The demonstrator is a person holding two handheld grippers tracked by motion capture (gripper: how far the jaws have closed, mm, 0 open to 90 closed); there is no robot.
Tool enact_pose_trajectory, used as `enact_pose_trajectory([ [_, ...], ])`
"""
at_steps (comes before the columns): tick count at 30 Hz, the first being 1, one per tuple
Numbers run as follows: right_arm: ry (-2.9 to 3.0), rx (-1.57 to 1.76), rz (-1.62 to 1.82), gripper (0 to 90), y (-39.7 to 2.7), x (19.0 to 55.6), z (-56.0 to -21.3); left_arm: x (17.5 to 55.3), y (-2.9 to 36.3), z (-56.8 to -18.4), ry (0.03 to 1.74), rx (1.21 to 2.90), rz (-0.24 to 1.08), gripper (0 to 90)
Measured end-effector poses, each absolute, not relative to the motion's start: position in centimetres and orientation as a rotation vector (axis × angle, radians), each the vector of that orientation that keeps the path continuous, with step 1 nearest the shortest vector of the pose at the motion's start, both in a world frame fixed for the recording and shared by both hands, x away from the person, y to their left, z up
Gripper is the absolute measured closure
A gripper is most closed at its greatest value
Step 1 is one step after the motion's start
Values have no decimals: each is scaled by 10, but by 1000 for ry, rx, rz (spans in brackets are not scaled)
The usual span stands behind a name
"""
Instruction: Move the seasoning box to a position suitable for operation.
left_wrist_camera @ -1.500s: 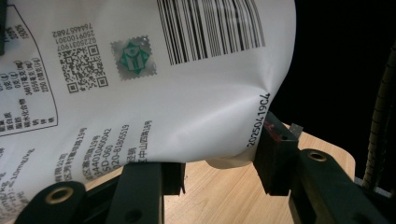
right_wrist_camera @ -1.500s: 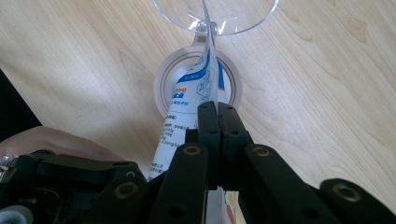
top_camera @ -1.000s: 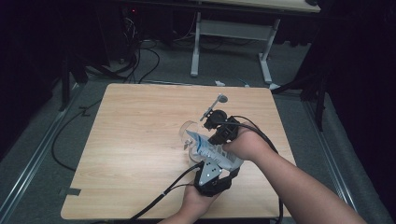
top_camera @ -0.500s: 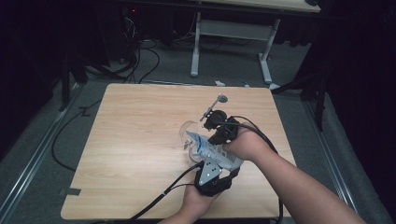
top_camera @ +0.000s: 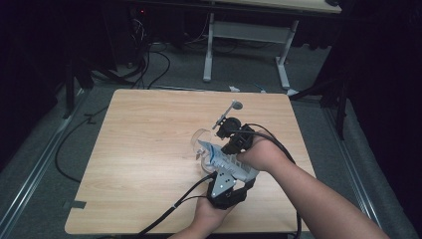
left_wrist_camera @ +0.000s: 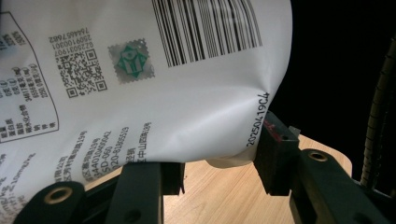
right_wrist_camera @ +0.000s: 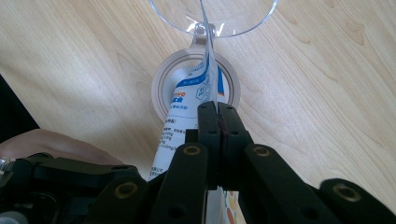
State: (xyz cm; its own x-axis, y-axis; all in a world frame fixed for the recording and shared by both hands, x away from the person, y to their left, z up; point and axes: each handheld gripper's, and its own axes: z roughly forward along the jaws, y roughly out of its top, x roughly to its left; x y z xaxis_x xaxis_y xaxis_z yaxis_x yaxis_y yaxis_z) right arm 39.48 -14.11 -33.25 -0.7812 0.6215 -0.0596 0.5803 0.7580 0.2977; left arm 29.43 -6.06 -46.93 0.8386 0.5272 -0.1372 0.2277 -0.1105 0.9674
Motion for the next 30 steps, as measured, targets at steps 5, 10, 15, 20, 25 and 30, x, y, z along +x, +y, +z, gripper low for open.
enact_pose_trajectory([
  [5, 2796, 968, 401, 897, -142, 394, -331, 294, -61, -470, 587, 1693, 282, 590],
  [10, 2793, 969, 407, 897, -143, 393, -331, 293, -60, -471, 582, 1696, 287, 590],
  [15, 2795, 971, 411, 897, -143, 391, -331, 290, -58, -474, 571, 1700, 294, 589],
  [20, 2802, 965, 401, 897, -143, 390, -332, 288, -56, -477, 563, 1707, 302, 589],
  [25, 2808, 961, 405, 897, -144, 388, -334, 285, -54, -482, 552, 1715, 305, 589],
  [30, 2810, 966, 389, 897, -145, 384, -336, 282, -53, -487, 544, 1727, 308, 589],
])
